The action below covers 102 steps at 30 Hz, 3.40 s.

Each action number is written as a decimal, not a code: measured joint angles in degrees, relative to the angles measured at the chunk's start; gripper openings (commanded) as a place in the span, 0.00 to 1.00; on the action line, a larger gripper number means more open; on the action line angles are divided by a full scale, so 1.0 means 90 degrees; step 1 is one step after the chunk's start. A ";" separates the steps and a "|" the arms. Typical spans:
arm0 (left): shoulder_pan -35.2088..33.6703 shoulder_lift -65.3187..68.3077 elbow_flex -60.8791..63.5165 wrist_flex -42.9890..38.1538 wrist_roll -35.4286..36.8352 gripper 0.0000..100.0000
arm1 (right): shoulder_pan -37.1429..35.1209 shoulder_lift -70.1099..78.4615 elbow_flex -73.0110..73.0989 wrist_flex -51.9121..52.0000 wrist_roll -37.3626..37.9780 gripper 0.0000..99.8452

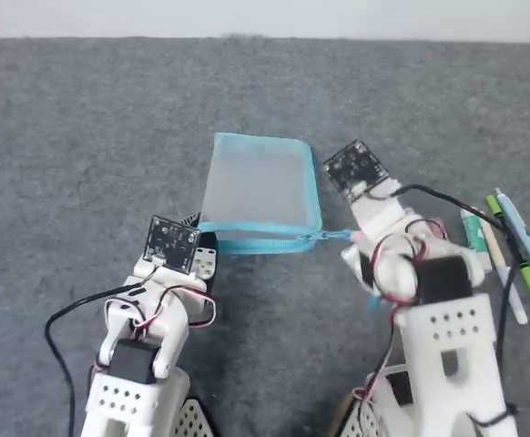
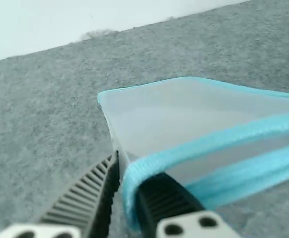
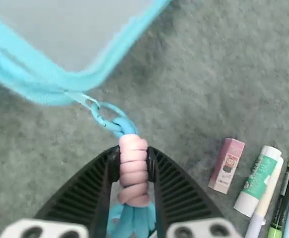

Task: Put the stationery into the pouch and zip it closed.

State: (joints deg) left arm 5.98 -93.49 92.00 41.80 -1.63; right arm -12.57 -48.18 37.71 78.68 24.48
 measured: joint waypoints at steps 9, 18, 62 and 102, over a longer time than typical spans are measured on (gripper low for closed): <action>0.0000 0.0000 0.0000 0.0000 0.0000 0.01 | 0.0029 0.0078 0.0000 0.0381 0.0000 0.26; -0.0117 0.0000 0.0000 0.0010 0.0000 0.01 | 0.1690 0.0205 -0.0488 0.1475 0.1182 0.23; -0.0117 0.0000 0.0000 0.0215 0.0000 0.01 | 0.6242 1.0168 -0.7346 0.0313 0.6007 0.01; -0.0908 0.0000 0.0010 -0.0684 0.0020 0.01 | -0.1250 0.3155 -0.3028 0.2403 -0.0244 0.01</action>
State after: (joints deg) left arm -2.20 -93.49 92.09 35.65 -1.45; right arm -23.82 -19.78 10.46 100.31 22.29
